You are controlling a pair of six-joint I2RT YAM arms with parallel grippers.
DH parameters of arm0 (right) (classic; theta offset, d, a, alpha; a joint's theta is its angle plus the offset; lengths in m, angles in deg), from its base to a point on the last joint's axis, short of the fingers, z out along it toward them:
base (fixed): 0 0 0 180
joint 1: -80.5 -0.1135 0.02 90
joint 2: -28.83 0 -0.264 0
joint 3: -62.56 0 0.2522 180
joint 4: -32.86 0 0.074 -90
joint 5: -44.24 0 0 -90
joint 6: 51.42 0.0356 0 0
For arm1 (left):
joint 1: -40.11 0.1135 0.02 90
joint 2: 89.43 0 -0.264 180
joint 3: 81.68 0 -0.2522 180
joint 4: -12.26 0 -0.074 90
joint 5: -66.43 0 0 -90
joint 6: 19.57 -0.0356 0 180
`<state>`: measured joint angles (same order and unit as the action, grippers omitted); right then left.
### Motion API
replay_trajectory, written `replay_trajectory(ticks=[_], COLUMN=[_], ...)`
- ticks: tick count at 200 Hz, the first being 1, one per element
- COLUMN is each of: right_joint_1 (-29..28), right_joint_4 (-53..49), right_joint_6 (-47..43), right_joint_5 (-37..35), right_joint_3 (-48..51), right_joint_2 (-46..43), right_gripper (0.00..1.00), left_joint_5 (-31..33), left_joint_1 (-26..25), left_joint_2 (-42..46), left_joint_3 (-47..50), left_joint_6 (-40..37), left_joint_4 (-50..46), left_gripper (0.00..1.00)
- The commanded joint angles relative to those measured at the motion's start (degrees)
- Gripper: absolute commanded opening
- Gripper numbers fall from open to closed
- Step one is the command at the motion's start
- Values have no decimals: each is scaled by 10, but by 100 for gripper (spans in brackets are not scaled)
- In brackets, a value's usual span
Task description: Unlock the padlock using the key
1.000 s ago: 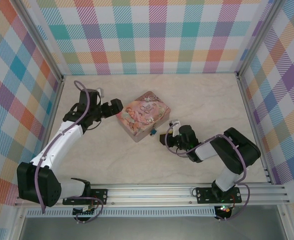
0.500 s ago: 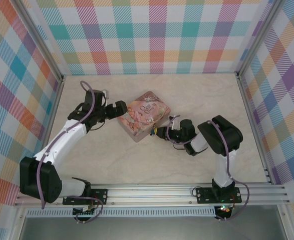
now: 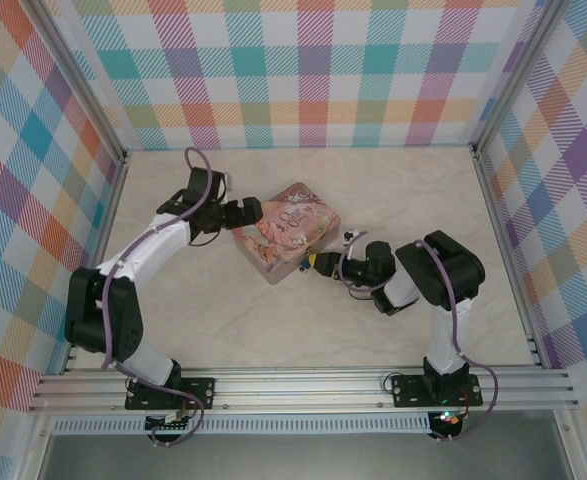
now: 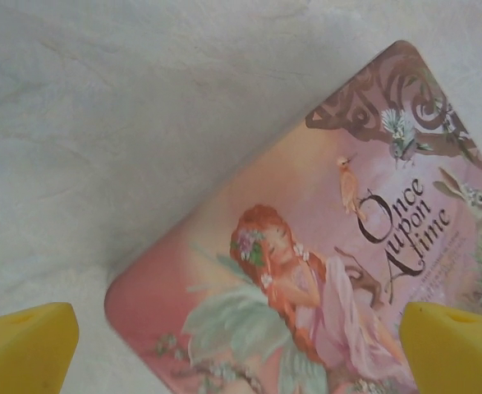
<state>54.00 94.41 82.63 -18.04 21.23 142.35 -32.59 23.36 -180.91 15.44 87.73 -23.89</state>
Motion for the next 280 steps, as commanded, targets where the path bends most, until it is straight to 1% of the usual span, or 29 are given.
replay_trajectory(ticks=[1,15,34,59,84,124,179,221,280], right_joint_1=[7,7,8,7,7,5,-2,-8,-22], right_joint_4=[-6,-5,-2,-2,-3,-3,-10,-10,0], right_joint_6=[0,0,2,2,5,13,22,25,27], right_joint_5=[0,2,4,5,12,23,30,40,51], right_joint_3=[14,13,12,12,10,1,-10,-21,-35], right_joint_2=[-6,-7,-5,-6,-5,0,4,7,4], right_gripper=[68,74,80,86,88,87,82,78,77], left_joint_5=[-16,-30,-51,-84,-97,-76,-63,-56,-53], left_joint_1=[-1,3,7,8,8,8,8,8,8], left_joint_2=[-40,-62,-92,-138,-172,-197,-218,-217,-218], left_joint_3=[-41,-62,-90,-133,-157,-168,-164,-151,-150], left_joint_6=[-58,-67,-83,-104,-116,-126,-140,-141,-140], left_joint_4=[-3,1,1,-26,-40,-51,-64,-60,-59], left_gripper=[100,100,100,100,100,100,100,100,100])
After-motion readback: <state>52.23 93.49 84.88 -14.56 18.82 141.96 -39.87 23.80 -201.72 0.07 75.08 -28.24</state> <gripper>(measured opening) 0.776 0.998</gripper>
